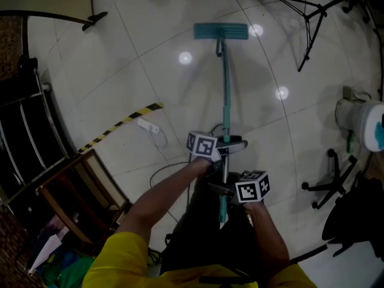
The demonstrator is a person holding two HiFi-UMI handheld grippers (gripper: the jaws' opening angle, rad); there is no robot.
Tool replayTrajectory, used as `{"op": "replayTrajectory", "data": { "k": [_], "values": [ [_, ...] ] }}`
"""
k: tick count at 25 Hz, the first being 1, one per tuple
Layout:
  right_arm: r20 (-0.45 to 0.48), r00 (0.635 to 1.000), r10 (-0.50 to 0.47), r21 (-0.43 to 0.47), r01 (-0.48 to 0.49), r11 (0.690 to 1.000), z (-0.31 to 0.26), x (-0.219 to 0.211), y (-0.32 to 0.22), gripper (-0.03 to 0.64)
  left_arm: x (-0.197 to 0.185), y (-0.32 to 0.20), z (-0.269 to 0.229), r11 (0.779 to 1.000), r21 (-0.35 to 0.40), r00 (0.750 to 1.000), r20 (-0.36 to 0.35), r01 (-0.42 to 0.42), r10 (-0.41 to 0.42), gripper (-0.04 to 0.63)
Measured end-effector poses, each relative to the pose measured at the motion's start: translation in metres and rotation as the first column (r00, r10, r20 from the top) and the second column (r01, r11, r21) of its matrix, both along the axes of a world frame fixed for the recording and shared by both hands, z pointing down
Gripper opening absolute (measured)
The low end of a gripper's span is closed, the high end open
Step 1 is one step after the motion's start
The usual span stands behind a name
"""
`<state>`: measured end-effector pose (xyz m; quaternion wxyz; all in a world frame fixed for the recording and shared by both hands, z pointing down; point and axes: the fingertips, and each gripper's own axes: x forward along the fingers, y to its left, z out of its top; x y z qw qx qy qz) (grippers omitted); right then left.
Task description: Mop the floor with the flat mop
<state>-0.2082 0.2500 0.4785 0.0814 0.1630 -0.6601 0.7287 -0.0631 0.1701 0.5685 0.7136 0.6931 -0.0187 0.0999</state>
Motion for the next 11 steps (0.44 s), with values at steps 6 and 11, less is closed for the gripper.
{"op": "replayTrajectory", "data": {
  "k": [6, 11],
  "values": [
    [0.028, 0.999, -0.042, -0.01, 0.043, 0.999, -0.03, 0.004, 0.076, 0.216, -0.001, 0.075, -0.023, 0.999, -0.005, 0.999, 0.005, 0.036, -0.036, 0.259],
    [0.052, 0.997, -0.061, -0.025, 0.062, 0.998, -0.042, 0.011, 0.116, 0.216, 0.002, 0.114, -0.032, 0.998, -0.008, 0.998, 0.015, 0.055, -0.055, 0.262]
  ]
}}
